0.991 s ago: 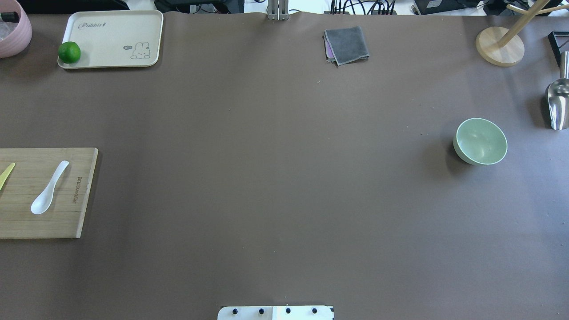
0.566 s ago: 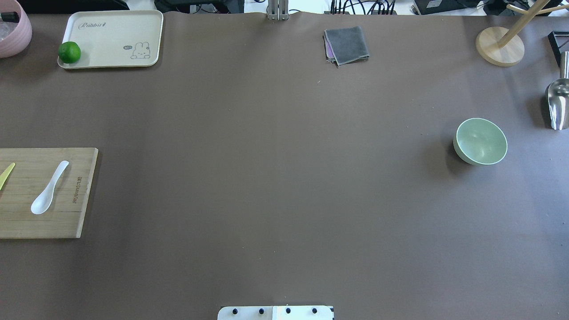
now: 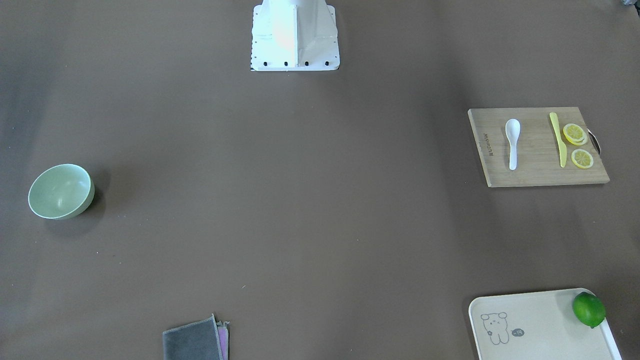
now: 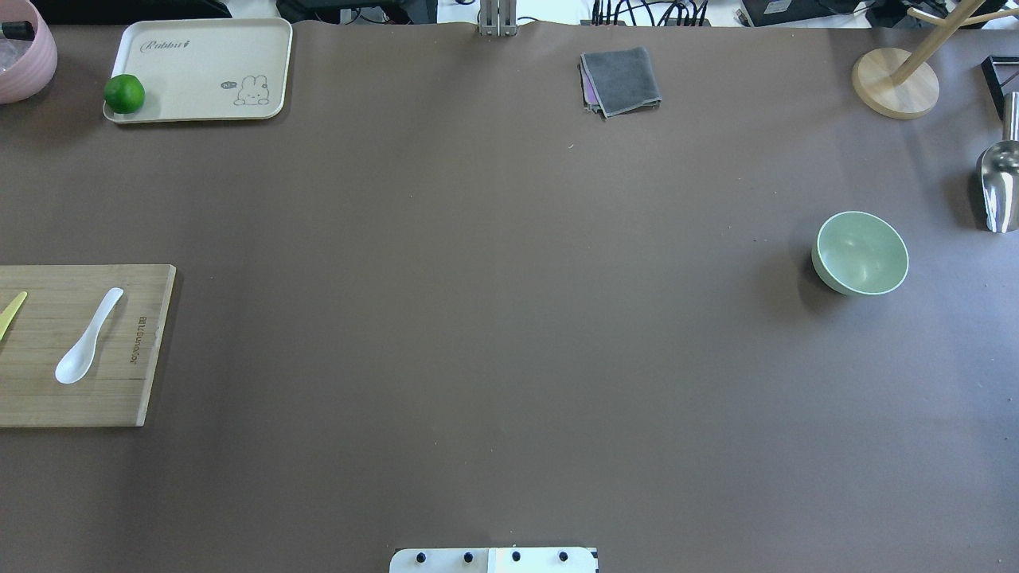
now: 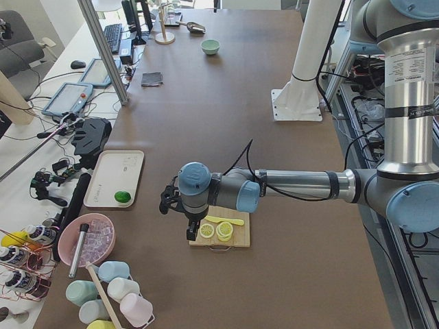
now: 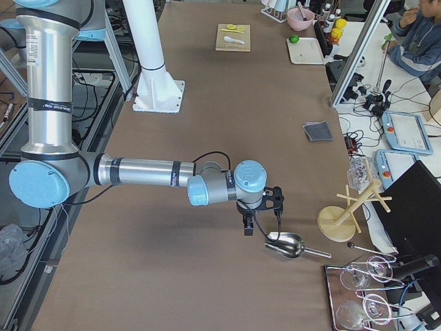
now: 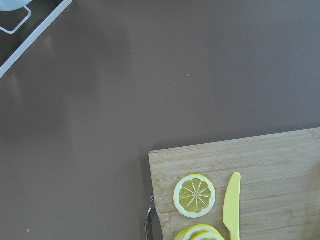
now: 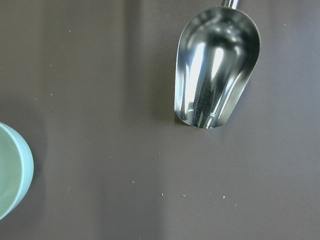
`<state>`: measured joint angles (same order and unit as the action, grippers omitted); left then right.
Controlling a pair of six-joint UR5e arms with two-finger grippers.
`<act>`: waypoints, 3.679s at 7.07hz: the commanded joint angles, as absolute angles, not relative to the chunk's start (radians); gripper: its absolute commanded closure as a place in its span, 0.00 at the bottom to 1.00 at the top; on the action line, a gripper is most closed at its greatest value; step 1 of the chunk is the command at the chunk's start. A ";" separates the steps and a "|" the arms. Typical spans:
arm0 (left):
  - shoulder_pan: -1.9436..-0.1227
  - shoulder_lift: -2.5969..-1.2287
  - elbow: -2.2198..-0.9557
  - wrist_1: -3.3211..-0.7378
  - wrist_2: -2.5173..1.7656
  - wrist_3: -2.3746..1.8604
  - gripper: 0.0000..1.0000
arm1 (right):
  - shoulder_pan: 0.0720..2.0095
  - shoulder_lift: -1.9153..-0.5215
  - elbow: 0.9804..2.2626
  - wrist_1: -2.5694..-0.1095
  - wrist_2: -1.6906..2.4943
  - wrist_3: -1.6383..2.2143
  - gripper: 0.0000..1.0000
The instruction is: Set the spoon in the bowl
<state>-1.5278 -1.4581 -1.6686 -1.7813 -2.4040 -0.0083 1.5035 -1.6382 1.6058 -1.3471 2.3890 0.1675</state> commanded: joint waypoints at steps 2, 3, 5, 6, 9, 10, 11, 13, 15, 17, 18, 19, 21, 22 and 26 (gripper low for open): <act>-1.526 -1.417 -1.669 -1.887 -2.405 -0.012 0.02 | 1.502 -1.638 1.606 -1.345 2.388 0.167 0.00; -1.526 -1.416 -1.669 -1.888 -2.407 -0.012 0.02 | 1.496 -1.635 1.606 -1.345 2.387 0.169 0.00; -1.526 -1.416 -1.672 -1.887 -2.430 -0.012 0.02 | 1.486 -1.640 1.605 -1.281 2.394 0.181 0.00; -1.523 -1.416 -1.672 -1.928 -2.431 -0.012 0.02 | 1.483 -1.641 1.605 -1.270 2.398 0.179 0.00; -1.433 -1.396 -1.671 -2.095 -2.447 -0.290 0.03 | 1.432 -1.634 1.611 -1.266 2.467 0.207 0.00; -1.363 -1.394 -1.669 -2.174 -2.438 -0.398 0.03 | 1.387 -1.623 1.612 -1.264 2.464 0.259 0.00; -1.317 -1.396 -1.669 -2.221 -2.434 -0.476 0.03 | 1.359 -1.599 1.609 -1.264 2.462 0.271 0.02; -1.168 -1.396 -1.669 -2.319 -2.326 -0.608 0.03 | 1.283 -1.548 1.580 -1.266 2.451 0.305 0.07; -1.135 -1.396 -1.669 -2.353 -2.306 -0.644 0.03 | 1.253 -1.468 1.492 -1.267 2.451 0.310 0.10; -1.135 -1.396 -1.669 -2.359 -2.306 -0.644 0.03 | 1.191 -1.410 1.422 -1.267 2.448 0.321 0.10; -1.135 -1.396 -1.667 -2.359 -2.304 -0.643 0.03 | 1.178 -1.399 1.424 -1.267 2.435 0.330 0.10; -1.135 -1.396 -1.667 -2.359 -2.304 -0.643 0.03 | 1.158 -1.399 1.422 -1.267 2.428 0.330 0.16; -1.135 -1.394 -1.667 -2.361 -2.304 -0.643 0.03 | 1.151 -1.402 1.408 -1.266 2.416 0.328 0.34; -1.135 -1.394 -1.669 -2.365 -2.304 -0.644 0.03 | 1.146 -1.399 1.402 -1.266 2.398 0.330 0.35; -1.132 -1.329 -1.674 -2.422 -2.306 -0.649 0.03 | 1.141 -1.399 1.414 -1.266 2.405 0.331 1.00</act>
